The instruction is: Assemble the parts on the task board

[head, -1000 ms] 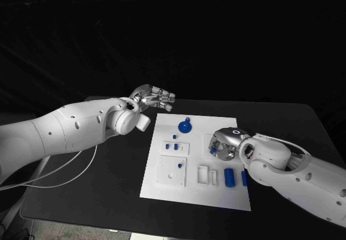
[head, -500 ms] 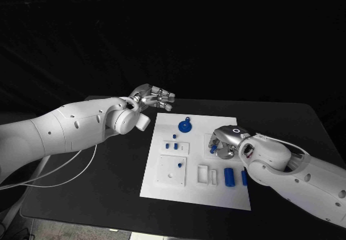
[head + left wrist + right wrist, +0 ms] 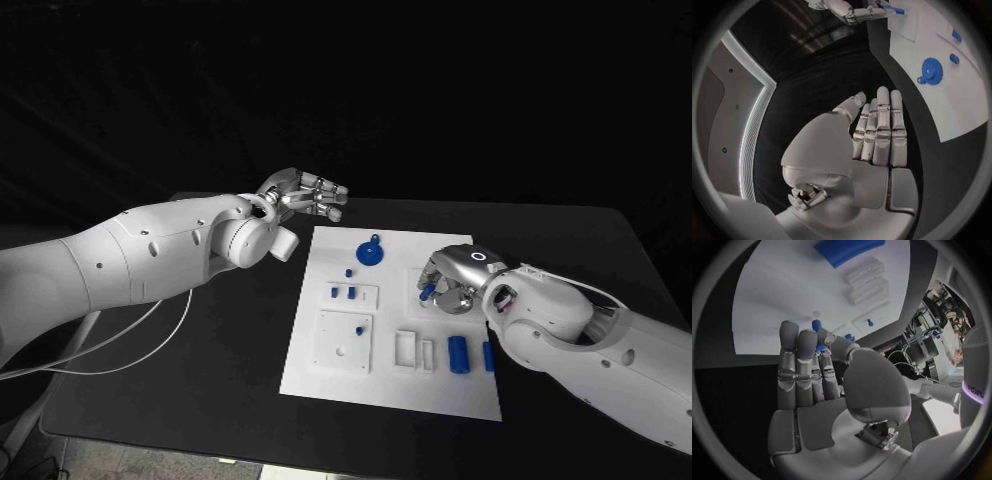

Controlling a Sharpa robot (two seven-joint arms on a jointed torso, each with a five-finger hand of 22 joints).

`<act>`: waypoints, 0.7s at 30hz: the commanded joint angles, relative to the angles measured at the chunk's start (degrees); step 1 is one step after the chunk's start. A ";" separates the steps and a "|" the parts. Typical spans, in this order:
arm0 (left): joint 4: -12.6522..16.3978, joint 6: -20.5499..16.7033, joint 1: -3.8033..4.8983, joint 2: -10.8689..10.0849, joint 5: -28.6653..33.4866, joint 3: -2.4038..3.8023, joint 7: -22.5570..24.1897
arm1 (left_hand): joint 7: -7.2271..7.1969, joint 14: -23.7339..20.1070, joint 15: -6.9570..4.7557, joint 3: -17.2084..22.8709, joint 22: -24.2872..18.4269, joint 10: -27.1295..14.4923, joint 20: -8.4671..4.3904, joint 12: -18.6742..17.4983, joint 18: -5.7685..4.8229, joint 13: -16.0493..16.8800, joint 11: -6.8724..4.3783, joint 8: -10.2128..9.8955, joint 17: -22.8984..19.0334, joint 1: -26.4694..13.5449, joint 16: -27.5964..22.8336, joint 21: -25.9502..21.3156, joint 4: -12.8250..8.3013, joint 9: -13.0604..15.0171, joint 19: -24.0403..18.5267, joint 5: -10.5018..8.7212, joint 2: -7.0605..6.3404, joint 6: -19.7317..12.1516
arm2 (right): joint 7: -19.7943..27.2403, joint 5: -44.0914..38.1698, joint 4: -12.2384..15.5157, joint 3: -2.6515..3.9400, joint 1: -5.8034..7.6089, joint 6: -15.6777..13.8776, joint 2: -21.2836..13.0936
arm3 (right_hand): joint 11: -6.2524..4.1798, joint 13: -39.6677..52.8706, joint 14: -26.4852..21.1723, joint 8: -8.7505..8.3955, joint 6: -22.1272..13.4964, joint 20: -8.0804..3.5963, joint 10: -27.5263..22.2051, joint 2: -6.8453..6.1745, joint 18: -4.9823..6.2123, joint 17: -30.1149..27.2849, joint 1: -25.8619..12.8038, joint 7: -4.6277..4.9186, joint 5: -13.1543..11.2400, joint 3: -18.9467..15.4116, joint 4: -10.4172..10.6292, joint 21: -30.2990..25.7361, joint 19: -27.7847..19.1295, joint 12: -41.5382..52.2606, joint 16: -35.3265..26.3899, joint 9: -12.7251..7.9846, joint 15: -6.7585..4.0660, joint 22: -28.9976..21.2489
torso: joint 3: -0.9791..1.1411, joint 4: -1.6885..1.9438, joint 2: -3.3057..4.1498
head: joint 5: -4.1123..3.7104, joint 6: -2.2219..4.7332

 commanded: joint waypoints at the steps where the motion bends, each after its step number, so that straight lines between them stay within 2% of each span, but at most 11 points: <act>1: -0.19 0.90 0.09 0.15 0.27 0.02 0.23 | -0.08 0.05 0.18 -0.08 -0.02 -0.16 0.10 -0.33 -0.10 -0.07 -0.06 0.25 0.05 0.22 0.00 -0.16 0.00 0.03 0.13 0.21 0.29 -0.39 | 0.03 0.23 1.38 0.49 0.12 0.12 -0.51 | -2.50 0.05 -0.08 0.28 0.46 -0.36 2.82 0.14 1.17 0.09 -0.52 0.10 0.15 0.45 -0.05 0.25 1.59 0.14 0.07 0.10 -0.46 0.09 | -0.03 -0.09 -0.01 | 0.21 0.05; 7: -0.57 0.99 0.09 0.31 0.27 0.01 0.10 | -0.07 0.05 0.16 -0.03 0.03 -0.14 0.08 -0.34 -0.09 -0.07 -0.07 0.24 0.04 0.31 0.00 -0.14 -0.07 0.03 0.11 0.30 0.24 -0.41 | 0.01 1.09 4.13 1.31 0.23 0.70 -1.05 | -2.52 0.05 -0.06 0.27 0.55 -0.40 2.88 0.17 1.17 0.13 -0.61 0.08 0.16 0.39 -0.06 0.20 1.59 0.14 0.02 0.10 -0.51 0.16 | -0.03 -0.08 -0.01 | 0.64 0.13; 14: -0.74 0.95 0.09 0.55 0.27 0.00 -0.02 | -0.07 0.05 0.16 -0.03 0.03 -0.14 0.08 -0.34 -0.09 -0.07 -0.07 0.24 0.04 0.31 0.00 -0.14 -0.07 0.03 0.11 0.30 0.24 -0.41 | 0.23 1.32 5.79 1.47 0.25 1.18 0.94 | -2.53 0.06 -0.04 0.25 0.53 -0.43 2.91 0.27 1.18 0.20 -0.73 0.08 0.18 0.32 -0.14 0.12 1.60 0.14 -0.05 0.10 -0.55 0.30 | -0.05 -0.05 0.00 | 1.69 -0.03; 17: -0.81 0.88 0.09 0.73 0.27 0.00 0.01 | -0.06 0.05 0.16 0.03 0.20 -0.15 0.06 -0.34 -0.09 -0.07 -0.07 0.25 0.03 0.40 -0.01 -0.10 -0.16 0.03 0.09 0.40 0.24 -0.40 | 0.39 0.77 6.13 1.15 0.24 1.24 2.53 | -2.52 0.06 -0.05 0.25 0.52 -0.42 2.89 0.33 1.20 0.21 -0.74 0.09 0.20 0.31 -0.19 0.07 1.60 0.14 -0.09 0.10 -0.55 0.34 | -0.06 -0.03 0.00 | 2.33 -0.10; 21: -0.87 0.79 0.09 1.01 0.27 0.00 0.10 | -0.06 0.05 0.16 0.03 0.20 -0.15 0.06 -0.34 -0.09 -0.07 -0.07 0.25 0.03 0.40 -0.01 -0.10 -0.16 0.03 0.09 0.40 0.24 -0.40 | 0.62 -0.21 6.26 -0.06 0.22 1.10 4.94 | -2.52 0.06 -0.05 0.25 0.53 -0.42 2.91 0.35 1.22 0.21 -0.75 0.09 0.20 0.30 -0.27 0.04 1.60 0.14 -0.12 0.11 -0.56 0.38 | -0.04 0.08 -0.01 | 3.15 -0.37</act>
